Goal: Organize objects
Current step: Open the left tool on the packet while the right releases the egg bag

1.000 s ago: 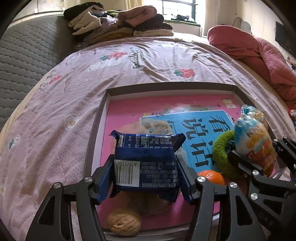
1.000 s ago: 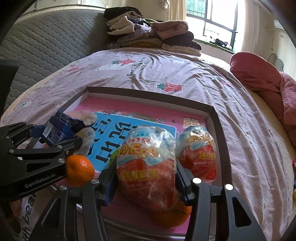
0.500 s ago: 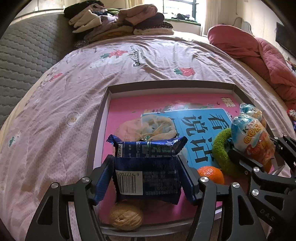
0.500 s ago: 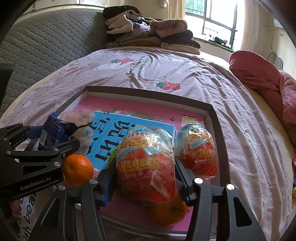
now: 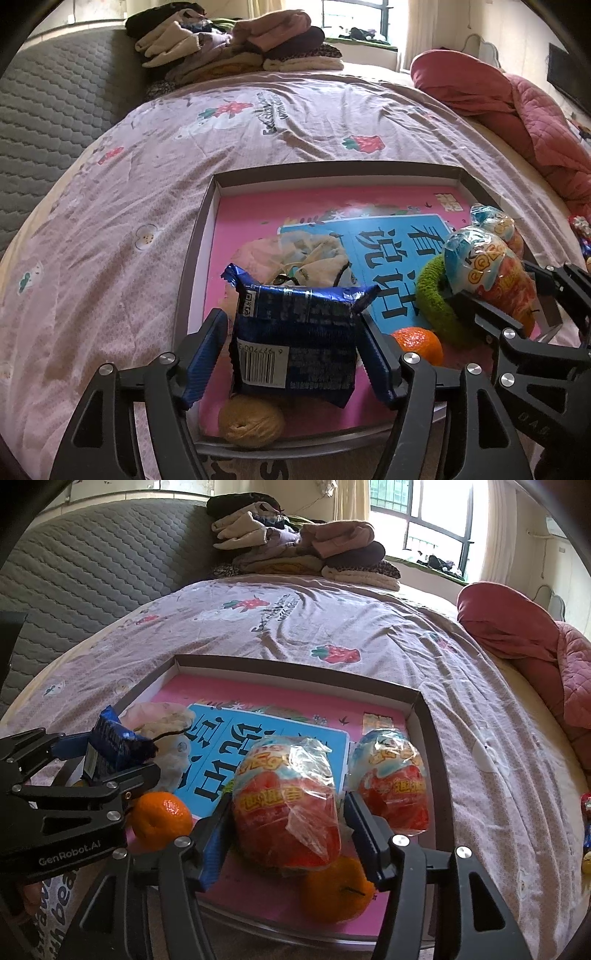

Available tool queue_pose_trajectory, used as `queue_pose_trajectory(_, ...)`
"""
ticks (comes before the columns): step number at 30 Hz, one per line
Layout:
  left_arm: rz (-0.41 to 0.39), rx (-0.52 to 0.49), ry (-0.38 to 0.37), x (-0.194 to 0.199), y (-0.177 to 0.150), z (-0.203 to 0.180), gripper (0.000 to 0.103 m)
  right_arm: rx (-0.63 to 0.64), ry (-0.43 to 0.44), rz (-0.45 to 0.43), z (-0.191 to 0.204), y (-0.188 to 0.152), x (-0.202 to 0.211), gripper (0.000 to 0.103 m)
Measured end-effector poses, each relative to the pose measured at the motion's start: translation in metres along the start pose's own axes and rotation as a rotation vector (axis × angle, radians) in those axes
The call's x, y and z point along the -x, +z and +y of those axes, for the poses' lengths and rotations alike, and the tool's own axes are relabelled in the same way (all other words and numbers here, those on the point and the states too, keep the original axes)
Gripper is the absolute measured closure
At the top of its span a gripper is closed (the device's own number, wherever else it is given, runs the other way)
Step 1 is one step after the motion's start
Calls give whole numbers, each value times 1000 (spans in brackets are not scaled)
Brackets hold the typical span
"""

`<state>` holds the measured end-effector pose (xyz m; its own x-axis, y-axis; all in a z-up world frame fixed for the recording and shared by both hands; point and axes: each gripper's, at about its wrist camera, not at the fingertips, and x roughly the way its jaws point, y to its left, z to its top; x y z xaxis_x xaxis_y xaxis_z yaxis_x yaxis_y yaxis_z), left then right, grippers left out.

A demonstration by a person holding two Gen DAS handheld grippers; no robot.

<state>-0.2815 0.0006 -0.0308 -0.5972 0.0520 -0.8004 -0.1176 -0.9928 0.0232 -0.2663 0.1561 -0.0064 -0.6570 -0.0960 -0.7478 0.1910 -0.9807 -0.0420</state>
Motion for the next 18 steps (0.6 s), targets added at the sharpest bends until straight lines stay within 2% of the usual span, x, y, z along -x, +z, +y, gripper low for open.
queue_pose_trajectory(18, -47, 9, -25, 14, 4, -2, 29, -2, 8, -37, -1, 6, 12, 40)
